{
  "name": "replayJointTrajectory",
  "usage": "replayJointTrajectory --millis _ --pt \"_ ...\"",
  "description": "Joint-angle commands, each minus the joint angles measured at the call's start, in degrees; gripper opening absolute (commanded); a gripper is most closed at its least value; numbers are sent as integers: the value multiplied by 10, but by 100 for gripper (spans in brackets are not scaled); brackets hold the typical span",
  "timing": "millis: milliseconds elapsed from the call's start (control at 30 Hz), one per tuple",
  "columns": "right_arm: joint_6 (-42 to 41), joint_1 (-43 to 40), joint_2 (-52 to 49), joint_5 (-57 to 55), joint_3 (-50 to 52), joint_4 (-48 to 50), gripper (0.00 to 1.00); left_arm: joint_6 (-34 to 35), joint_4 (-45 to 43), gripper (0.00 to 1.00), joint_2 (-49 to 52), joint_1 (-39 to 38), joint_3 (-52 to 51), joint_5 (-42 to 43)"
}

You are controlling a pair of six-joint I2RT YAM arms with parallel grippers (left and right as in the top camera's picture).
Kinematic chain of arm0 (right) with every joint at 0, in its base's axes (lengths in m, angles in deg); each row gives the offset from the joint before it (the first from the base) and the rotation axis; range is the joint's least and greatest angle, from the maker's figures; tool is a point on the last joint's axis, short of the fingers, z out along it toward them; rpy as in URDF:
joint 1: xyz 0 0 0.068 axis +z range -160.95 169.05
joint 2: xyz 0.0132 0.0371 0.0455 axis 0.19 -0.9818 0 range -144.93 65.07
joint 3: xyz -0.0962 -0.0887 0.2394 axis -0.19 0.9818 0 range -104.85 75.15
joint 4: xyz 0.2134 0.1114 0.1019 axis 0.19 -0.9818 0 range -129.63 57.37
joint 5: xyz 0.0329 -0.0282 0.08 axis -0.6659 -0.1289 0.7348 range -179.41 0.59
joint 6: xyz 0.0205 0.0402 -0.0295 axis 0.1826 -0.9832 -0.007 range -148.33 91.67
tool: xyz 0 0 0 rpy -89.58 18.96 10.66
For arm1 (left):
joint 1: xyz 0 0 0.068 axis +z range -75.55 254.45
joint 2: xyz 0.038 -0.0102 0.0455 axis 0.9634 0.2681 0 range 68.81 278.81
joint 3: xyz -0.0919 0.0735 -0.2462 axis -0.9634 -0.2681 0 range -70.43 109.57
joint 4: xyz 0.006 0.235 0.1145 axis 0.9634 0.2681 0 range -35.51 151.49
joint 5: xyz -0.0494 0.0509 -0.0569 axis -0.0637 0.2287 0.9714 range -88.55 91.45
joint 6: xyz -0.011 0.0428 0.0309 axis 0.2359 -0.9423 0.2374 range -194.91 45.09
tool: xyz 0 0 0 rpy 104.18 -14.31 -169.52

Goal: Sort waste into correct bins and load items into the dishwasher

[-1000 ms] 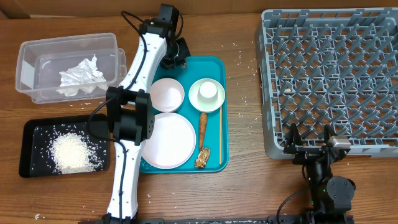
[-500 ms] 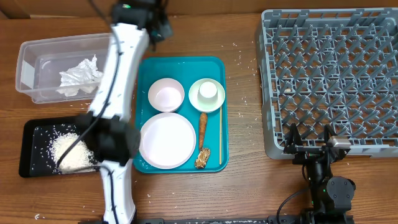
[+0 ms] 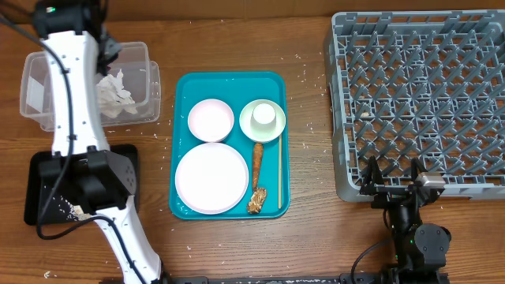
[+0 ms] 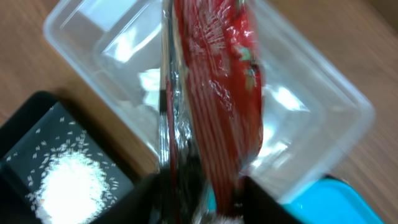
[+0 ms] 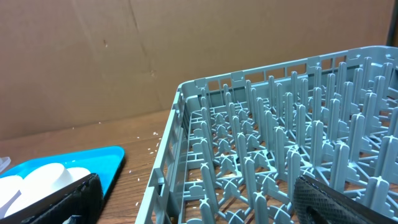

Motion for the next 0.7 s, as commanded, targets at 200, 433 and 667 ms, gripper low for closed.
replayJointTrajectory --millis 200,433,667 --pt "2 4 6 1 6 3 100 23 36 73 33 44 -3 108" --pt "2 4 6 1 6 3 100 24 40 72 -9 20 -2 115" --pt "2 4 6 1 6 3 100 25 42 72 -84 -33 -2 111"
